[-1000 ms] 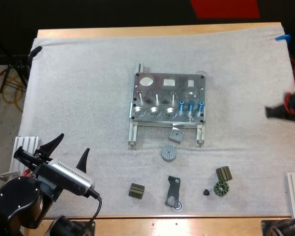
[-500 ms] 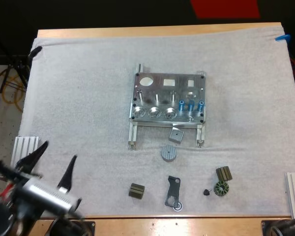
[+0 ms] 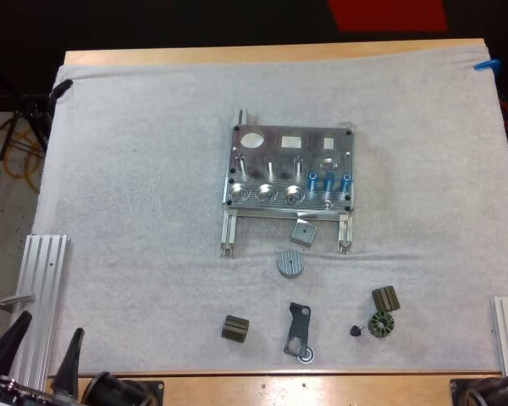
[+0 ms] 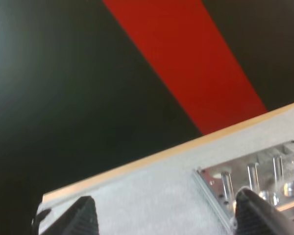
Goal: Load cells from right to left
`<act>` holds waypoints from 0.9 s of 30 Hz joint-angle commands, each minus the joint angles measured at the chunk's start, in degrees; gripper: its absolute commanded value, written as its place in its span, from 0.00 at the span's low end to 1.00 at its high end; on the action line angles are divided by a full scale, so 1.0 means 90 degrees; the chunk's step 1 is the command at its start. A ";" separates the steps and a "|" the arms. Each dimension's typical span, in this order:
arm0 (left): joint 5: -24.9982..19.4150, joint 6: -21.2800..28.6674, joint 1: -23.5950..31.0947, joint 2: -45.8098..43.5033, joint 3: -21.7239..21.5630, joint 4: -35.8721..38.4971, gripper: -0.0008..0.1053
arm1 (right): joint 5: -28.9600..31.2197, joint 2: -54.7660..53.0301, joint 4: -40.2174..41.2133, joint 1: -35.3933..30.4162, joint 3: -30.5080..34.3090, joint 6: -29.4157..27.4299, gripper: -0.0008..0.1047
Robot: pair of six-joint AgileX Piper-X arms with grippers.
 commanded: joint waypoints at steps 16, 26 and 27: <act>0.2209 -0.0274 0.2351 -0.0512 0.0635 0.0235 0.56 | -0.1123 -0.1447 -0.0100 -0.0646 0.1089 -0.0433 0.43; 0.1692 0.0082 0.2351 -0.0714 0.1630 -0.0505 0.56 | -0.1789 -0.1434 -0.2231 -0.0645 0.2400 -0.0967 0.43; 0.1692 0.0082 0.2351 -0.0714 0.1710 -0.0528 0.56 | -0.1840 -0.1434 -0.2318 -0.0645 0.2535 -0.0967 0.43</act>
